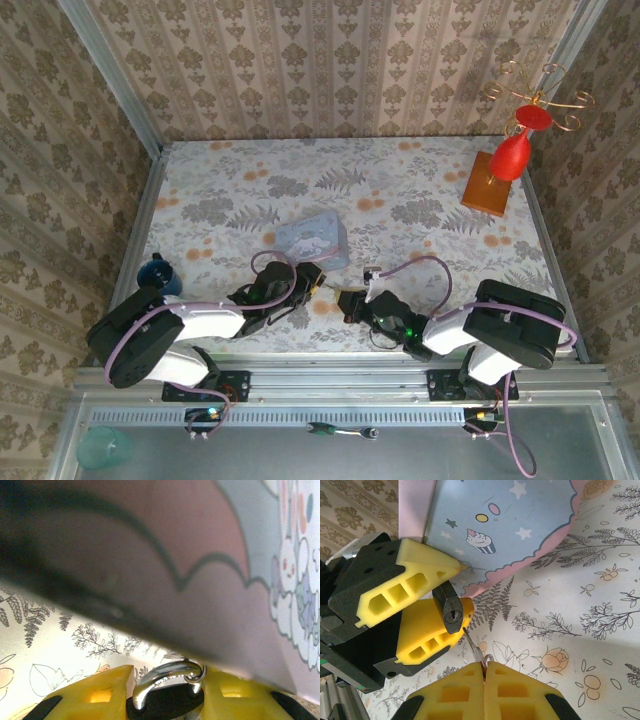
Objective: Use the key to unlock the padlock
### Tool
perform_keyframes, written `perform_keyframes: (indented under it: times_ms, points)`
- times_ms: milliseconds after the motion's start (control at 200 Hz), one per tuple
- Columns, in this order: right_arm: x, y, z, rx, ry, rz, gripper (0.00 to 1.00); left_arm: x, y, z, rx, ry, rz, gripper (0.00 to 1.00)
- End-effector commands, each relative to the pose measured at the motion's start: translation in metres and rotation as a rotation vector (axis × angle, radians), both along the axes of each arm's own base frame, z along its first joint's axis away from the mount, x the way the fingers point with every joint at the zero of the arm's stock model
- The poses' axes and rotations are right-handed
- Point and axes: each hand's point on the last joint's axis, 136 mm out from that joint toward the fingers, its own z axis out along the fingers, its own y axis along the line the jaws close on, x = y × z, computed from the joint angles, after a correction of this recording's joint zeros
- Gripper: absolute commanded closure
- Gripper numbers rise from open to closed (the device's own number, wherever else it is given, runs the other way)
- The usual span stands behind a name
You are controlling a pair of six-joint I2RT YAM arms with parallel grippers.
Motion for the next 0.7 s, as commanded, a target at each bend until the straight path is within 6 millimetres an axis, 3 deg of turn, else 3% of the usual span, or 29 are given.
perform_keyframes:
  times_ms: [0,695]
  points:
    - [0.004,-0.006,0.006,0.015,-0.015,-0.048,1.00,0.007,-0.009,0.020,-0.059,-0.044,0.000,1.00]
    - [0.007,0.002,0.014,0.043,-0.026,-0.038,1.00,-0.004,-0.028,0.019,-0.052,-0.043,-0.049,1.00]
